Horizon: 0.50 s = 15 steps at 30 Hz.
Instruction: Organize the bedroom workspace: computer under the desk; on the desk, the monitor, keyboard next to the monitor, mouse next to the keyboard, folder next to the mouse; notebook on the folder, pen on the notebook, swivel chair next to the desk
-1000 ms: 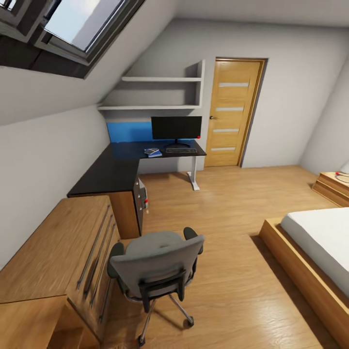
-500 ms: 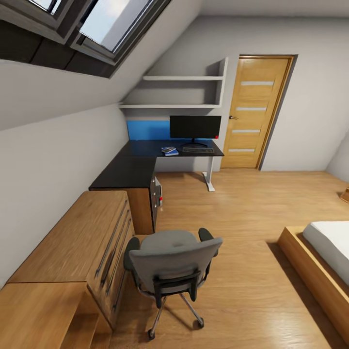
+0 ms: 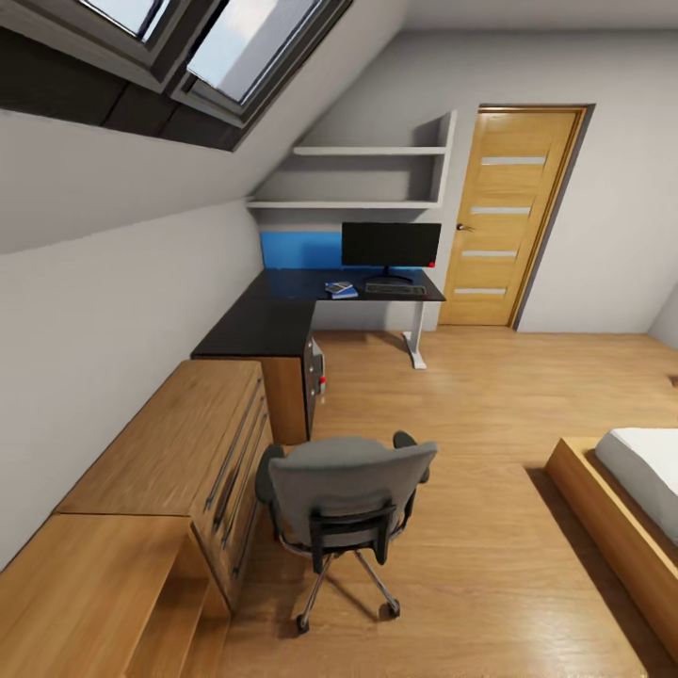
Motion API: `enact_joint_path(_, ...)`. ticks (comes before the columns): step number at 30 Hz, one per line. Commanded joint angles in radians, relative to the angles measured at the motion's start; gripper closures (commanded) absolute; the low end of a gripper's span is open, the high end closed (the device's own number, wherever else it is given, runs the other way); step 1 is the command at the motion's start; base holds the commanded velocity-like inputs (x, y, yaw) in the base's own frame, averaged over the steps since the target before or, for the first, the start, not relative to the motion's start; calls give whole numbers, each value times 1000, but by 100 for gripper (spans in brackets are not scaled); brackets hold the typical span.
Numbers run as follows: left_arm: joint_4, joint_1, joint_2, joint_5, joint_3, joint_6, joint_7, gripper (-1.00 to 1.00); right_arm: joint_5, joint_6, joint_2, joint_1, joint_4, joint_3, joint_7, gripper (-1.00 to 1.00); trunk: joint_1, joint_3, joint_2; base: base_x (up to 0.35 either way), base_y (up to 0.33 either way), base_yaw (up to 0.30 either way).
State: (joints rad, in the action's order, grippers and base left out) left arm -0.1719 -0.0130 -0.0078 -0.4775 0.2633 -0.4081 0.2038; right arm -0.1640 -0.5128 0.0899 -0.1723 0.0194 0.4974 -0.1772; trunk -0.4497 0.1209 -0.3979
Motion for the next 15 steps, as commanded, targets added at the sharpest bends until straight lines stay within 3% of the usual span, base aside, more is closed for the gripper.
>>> enact_joint_path(1,0,-1,0,-3,9,-3,8,-100,-9,-4,1,-1,2,9,-2,-100,0,2,-2,-135,0,8)
enact_joint_path(15,0,-1,0,-3,10,-2,7,-100,-8,-5,0,-1,2,9,-2,-100,0,2,-2,-35,0,2)
